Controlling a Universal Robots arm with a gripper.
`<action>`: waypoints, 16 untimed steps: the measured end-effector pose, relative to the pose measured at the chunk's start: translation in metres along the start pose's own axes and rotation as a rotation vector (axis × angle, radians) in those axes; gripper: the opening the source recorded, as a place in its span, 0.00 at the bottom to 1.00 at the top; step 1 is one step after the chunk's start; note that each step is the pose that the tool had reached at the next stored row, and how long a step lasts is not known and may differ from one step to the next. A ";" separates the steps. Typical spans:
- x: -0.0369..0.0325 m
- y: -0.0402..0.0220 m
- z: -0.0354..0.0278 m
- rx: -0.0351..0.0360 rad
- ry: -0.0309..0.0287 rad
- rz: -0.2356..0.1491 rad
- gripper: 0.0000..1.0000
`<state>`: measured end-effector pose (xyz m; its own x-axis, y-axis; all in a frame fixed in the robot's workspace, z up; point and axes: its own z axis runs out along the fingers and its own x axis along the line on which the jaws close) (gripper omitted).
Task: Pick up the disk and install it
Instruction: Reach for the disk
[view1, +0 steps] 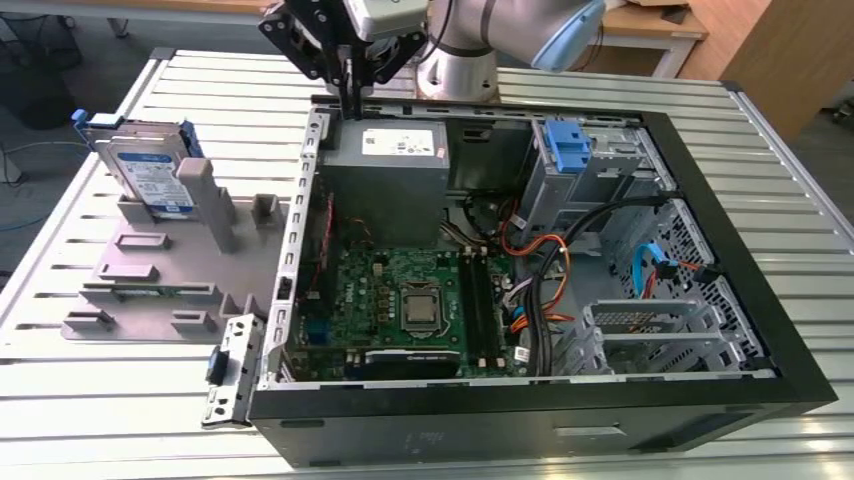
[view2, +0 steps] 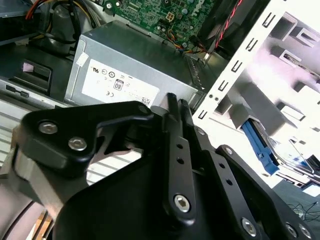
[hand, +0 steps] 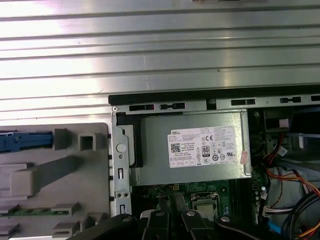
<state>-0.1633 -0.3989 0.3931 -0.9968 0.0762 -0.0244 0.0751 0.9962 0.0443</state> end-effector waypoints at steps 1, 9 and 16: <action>0.0001 0.0000 0.0000 0.0000 0.0000 0.000 0.16; 0.0009 -0.0001 0.0000 0.0000 0.0000 0.000 0.11; 0.0149 0.0000 0.0011 0.0001 0.0001 0.000 0.11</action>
<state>-0.1782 -0.3978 0.3916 -0.9968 0.0761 -0.0244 0.0750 0.9962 0.0442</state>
